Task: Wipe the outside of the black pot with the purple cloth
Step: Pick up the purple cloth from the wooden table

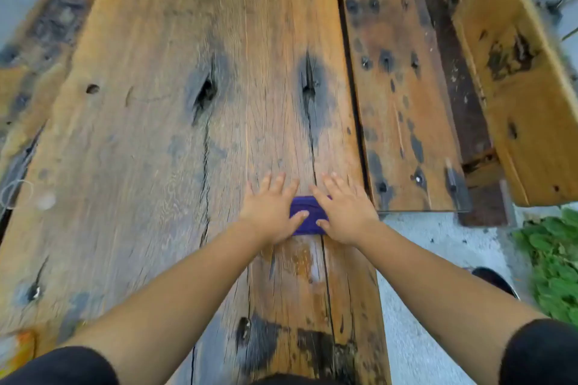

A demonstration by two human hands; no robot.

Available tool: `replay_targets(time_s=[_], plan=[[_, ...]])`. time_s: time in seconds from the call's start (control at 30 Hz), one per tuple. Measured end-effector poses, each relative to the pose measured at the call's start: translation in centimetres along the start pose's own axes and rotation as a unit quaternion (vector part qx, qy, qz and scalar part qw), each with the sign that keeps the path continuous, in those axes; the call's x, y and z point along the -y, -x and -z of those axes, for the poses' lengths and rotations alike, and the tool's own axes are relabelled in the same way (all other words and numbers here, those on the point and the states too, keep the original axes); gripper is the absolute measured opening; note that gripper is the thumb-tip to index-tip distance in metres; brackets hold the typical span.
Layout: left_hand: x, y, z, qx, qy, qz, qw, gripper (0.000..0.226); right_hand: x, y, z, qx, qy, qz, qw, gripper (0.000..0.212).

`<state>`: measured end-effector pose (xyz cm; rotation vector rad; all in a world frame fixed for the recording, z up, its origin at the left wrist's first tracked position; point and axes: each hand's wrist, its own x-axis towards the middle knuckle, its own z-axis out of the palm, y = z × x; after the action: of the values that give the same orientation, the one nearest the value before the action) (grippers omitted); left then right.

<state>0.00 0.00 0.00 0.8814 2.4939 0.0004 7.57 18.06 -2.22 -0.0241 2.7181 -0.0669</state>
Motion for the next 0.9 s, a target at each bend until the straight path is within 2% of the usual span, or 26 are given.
replay_targets(time_s=[0.07, 0.13, 0.2, 0.27, 0.33, 0.43, 0.5, 0.57, 0.63, 0.73, 0.83, 0.9], plan=[[-0.2, -0.9, -1.9, 0.062, 0.005, -0.009, 0.998, 0.078, 0.0, -0.5, -1.6, 0.037, 0.000, 0.002, 0.999, 0.078], [0.4, -1.2, -4.4, 0.104, 0.005, -0.028, 0.994, 0.074, 0.0, 0.0, -3.4, 0.034, -0.001, -0.006, 0.999, 0.069], [1.3, -1.7, -5.9, 0.111, 0.001, -0.050, 0.993, 0.069, 0.2, 0.5, -4.9, -0.001, -0.019, -0.049, 0.999, 0.057], [2.4, -2.3, -7.0, 0.107, -0.009, -0.068, 0.992, 0.066, 0.5, 0.8, -5.8, -0.031, -0.078, -0.129, 0.988, 0.050], [3.0, -2.3, -8.2, 0.091, -0.015, -0.083, 0.992, 0.066, 1.0, 0.8, -6.9, -0.021, -0.142, -0.177, 0.974, 0.047], [3.2, -1.3, -9.2, 0.081, -0.010, -0.082, 0.993, 0.071, 0.4, -0.4, -7.7, -0.059, -0.171, -0.156, 0.971, 0.036], [2.5, -0.4, -9.6, 0.077, -0.006, -0.065, 0.995, 0.073, -0.5, -2.1, -7.5, -0.052, -0.185, -0.122, 0.974, 0.033], [1.2, 0.7, -9.8, 0.073, -0.010, -0.055, 0.996, 0.072, -1.3, -4.0, -6.8, -0.036, -0.190, -0.083, 0.977, 0.039], [-0.3, 1.7, -9.9, 0.101, 0.018, -0.055, 0.993, 0.071, -1.7, -5.8, -6.0, -0.036, -0.178, -0.040, 0.983, 0.055], [-1.5, 1.3, -9.2, 0.130, 0.060, -0.061, 0.988, 0.062, -2.1, -7.8, -5.0, -0.036, -0.172, -0.087, 0.981, 0.070], [-1.4, -2.0, -7.4, 0.022, 0.148, -0.017, 0.989, 0.029, -2.4, -9.1, -4.6, 0.015, -0.206, -0.101, 0.973, 0.068], [-0.3, -5.3, -6.0, -0.064, 0.194, 0.028, 0.978, 0.024, -2.7, -9.6, -4.4, 0.037, -0.229, -0.082, 0.969, 0.066]])
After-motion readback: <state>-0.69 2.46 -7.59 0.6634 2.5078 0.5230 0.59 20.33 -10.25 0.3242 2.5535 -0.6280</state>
